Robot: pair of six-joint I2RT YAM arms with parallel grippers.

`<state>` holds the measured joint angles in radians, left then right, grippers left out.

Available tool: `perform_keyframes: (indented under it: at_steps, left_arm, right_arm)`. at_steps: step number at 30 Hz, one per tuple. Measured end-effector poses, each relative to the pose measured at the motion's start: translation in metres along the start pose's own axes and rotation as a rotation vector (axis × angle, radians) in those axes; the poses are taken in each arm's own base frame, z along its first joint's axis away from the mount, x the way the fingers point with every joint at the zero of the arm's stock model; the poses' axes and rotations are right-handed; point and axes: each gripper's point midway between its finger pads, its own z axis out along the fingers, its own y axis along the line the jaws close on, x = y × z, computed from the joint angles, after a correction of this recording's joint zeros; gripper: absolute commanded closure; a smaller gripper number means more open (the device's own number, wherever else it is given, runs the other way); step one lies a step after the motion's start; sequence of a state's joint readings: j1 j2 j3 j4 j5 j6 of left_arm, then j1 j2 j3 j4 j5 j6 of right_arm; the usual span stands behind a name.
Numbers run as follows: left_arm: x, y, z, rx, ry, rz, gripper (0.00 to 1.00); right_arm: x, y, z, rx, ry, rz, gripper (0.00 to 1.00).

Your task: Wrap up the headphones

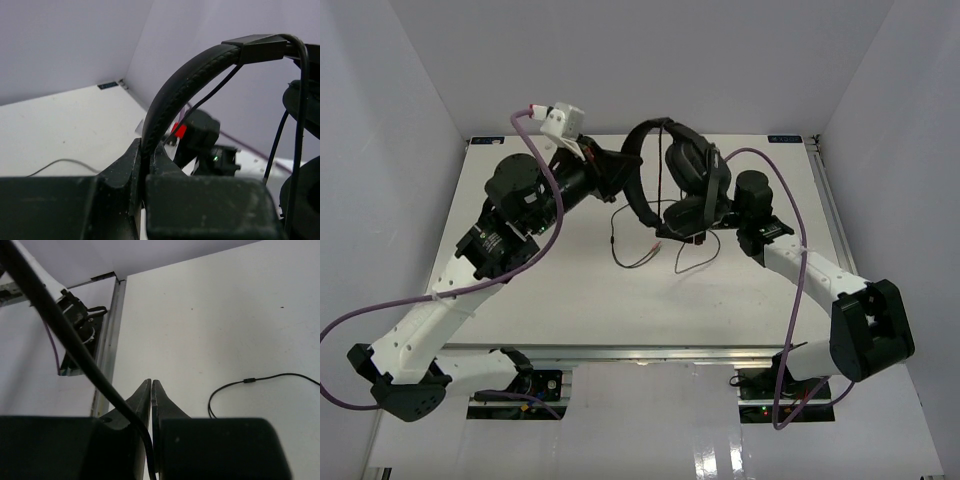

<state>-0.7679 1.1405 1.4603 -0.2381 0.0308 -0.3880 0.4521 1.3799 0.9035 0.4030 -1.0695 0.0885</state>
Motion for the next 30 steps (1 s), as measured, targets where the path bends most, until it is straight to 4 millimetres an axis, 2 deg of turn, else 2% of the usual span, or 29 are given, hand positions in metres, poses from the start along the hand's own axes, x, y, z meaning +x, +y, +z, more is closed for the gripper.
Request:
perform_keyframes:
  at_steps: [4,7,10,13,20,23,25,30]
  left_arm:
    - [-0.046,-0.001,0.011,-0.065,-0.123,-0.075,1.00]
    - [-0.068,0.011,0.020,-0.152,-0.202,-0.132,1.00]
    - [-0.078,0.035,0.024,-0.288,-0.276,-0.161,1.00]
    - [-0.086,0.065,0.021,-0.451,-0.350,-0.116,1.00]
    - [-0.121,0.119,-0.007,-0.774,-0.500,0.075,1.00]
    - [-0.125,0.148,-0.018,-0.889,-0.495,0.143,1.00]
    - [-0.121,0.175,-0.027,-0.966,-0.464,0.181,1.00]
    - [-0.080,0.256,-0.056,-1.137,-0.309,0.216,1.00]
  right_arm:
    - [-0.007,0.015,0.009,-0.082,-0.055,0.054,0.90]
    - [-0.004,0.030,0.014,-0.135,-0.071,0.089,0.91]
    - [0.005,0.046,0.017,-0.173,-0.070,0.118,0.91]
    - [0.014,0.061,0.015,-0.187,-0.062,0.133,0.92]
    - [0.013,0.084,0.007,-0.164,-0.055,0.031,0.92]
    - [0.018,0.086,0.006,-0.134,-0.022,0.002,0.92]
    - [0.015,0.084,0.004,-0.106,-0.008,-0.035,0.92]
    - [-0.002,0.079,-0.004,-0.019,0.012,-0.164,0.92]
